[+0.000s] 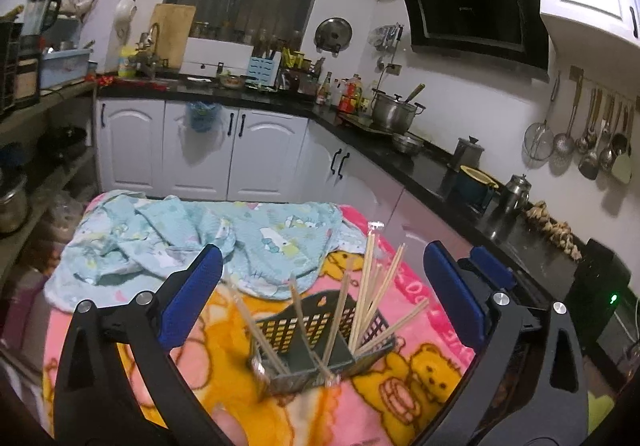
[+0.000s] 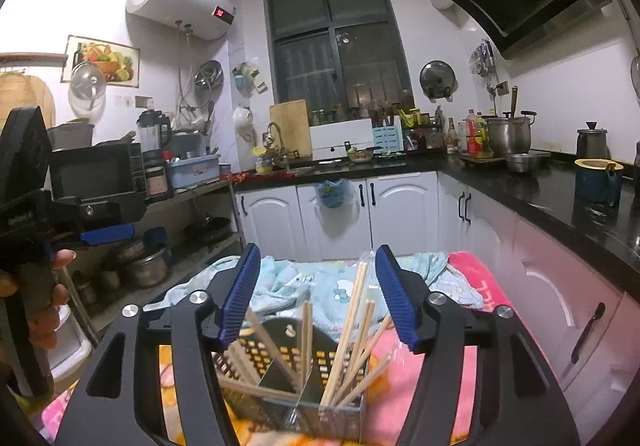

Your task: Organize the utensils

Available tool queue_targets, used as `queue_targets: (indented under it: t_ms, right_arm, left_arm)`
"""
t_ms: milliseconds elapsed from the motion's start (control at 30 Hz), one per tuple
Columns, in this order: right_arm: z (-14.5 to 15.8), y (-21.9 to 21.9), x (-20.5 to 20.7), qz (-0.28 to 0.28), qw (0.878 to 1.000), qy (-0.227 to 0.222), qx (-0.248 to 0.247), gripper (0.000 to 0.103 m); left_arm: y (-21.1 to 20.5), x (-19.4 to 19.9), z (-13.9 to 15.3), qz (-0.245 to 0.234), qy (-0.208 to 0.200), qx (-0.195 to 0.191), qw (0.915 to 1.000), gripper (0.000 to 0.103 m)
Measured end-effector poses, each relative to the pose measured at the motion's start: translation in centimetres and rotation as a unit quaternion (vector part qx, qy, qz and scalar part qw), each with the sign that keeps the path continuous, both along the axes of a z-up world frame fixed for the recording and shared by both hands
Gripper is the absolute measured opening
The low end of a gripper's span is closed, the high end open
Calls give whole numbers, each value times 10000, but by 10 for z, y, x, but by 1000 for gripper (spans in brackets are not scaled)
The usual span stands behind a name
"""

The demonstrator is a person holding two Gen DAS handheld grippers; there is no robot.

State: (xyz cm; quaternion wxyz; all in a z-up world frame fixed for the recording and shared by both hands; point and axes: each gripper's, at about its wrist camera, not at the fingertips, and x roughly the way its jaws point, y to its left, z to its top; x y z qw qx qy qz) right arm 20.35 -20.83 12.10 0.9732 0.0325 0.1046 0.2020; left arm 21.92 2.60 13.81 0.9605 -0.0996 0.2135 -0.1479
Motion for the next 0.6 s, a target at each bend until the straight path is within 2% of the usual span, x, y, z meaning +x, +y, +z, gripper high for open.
queue_targets:
  t_ms: [267,333,533,600]
  right_arm:
    - [0,0,-35,77,9998,106,-181,75]
    - [-2,0,-43,104,9995,168,-244,81]
    - [-15,1,-65,49,9981,374,-483,94]
    - [-23,0,-73,11,9971,496,-582,95]
  left_arm:
    - [3,-32,-19,312,129,203,9992,92]
    - [3,-40,-25,406,176,250,9987,92]
    - [4,-62,-48,596,377,352,9969,92]
    - [3,-67,-57,622,490,391,9961,92]
